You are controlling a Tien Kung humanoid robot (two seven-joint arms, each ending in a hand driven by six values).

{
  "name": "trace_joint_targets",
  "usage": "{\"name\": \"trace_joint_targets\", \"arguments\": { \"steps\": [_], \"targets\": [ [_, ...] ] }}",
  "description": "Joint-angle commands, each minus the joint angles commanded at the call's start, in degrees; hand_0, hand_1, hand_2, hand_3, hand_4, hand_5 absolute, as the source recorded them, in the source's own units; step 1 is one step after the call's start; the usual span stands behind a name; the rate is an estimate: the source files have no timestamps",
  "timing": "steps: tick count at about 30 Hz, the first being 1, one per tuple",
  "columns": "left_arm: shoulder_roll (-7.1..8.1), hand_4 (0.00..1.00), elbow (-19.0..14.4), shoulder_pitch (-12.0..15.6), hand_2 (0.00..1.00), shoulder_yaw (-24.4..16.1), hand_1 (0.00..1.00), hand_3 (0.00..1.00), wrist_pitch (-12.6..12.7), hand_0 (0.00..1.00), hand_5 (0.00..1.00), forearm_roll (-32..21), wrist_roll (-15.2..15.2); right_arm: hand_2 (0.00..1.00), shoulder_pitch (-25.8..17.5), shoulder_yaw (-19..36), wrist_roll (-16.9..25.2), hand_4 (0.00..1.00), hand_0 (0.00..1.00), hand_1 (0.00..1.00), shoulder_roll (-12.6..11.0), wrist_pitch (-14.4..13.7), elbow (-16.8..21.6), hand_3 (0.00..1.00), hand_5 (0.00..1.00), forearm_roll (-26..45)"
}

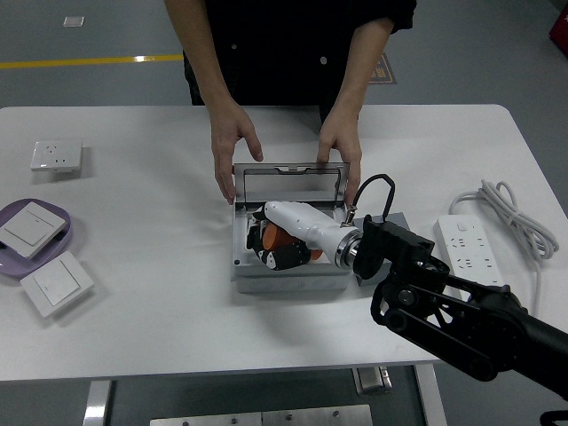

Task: Pick up the cylinder from the cube,place it in the box,flap close box

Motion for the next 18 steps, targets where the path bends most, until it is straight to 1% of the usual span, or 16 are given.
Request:
{"name": "trace_joint_targets", "arguments": {
  "steps": [2,3,4,8,9,14,15,18],
  "targets": [
    [0.01,0.705,-0.01,-0.04,0.62,-0.08,0.625,0.64,0.0,0.616,0.168,0.09,-0.01,0.304,0.06,0.01,-0.39,0.002,0.177,0.217,0.0,0.63,-0.27,0.235,0.002,-2.88],
    [0.02,0.706,-0.02,-0.05,0.62,-0.12,0.625,0.64,0.0,0.616,0.168,0.13,-0.01,0.303,0.09,0.04,-0.5,0.002,0.199,0.22,-0.01,0.92,-0.41,0.254,0.002,-4.48],
    [0.01,0.706,-0.03,-0.06,0.62,-0.14,0.625,0.64,0.0,0.616,0.168,0.16,-0.01,0.303,0.12,0.09,-0.55,0.002,0.199,0.22,-0.01,1.12,-0.51,0.254,0.002,-5.9],
    [-0.03,0.706,-0.04,-0.07,0.62,-0.1,0.625,0.64,-0.01,0.616,0.168,0.18,0.0,0.303,0.13,0.45,-0.45,0.002,0.199,0.22,-0.09,1.2,-0.65,0.254,0.002,-10.3],
    [-0.04,0.706,-0.04,-0.08,0.621,-0.11,0.625,0.64,0.0,0.616,0.168,0.19,0.0,0.442,0.14,0.51,-0.37,0.139,0.498,0.416,-0.12,1.11,-0.67,0.442,0.002,-10.82],
    [-0.01,0.706,-0.05,-0.16,0.621,-0.12,0.625,0.64,0.0,0.616,0.168,0.23,-0.01,0.442,0.13,0.32,0.74,0.139,0.498,0.416,-0.17,0.02,-1.46,0.442,0.002,-9.89],
    [-0.01,0.706,-0.06,-0.17,0.62,-0.13,0.625,0.64,0.0,0.616,0.168,0.24,-0.01,0.635,0.09,0.25,0.93,0.508,0.7,0.64,-0.15,-0.16,-1.74,0.669,0.028,-9.63],
    [-0.05,0.706,-0.07,-0.16,0.62,-0.13,0.625,0.64,0.0,0.616,0.168,0.27,0.0,0.635,-0.1,0.21,1.42,0.508,0.7,0.64,-0.2,-0.56,-2.31,0.669,0.028,-9.37]
  ]
}}
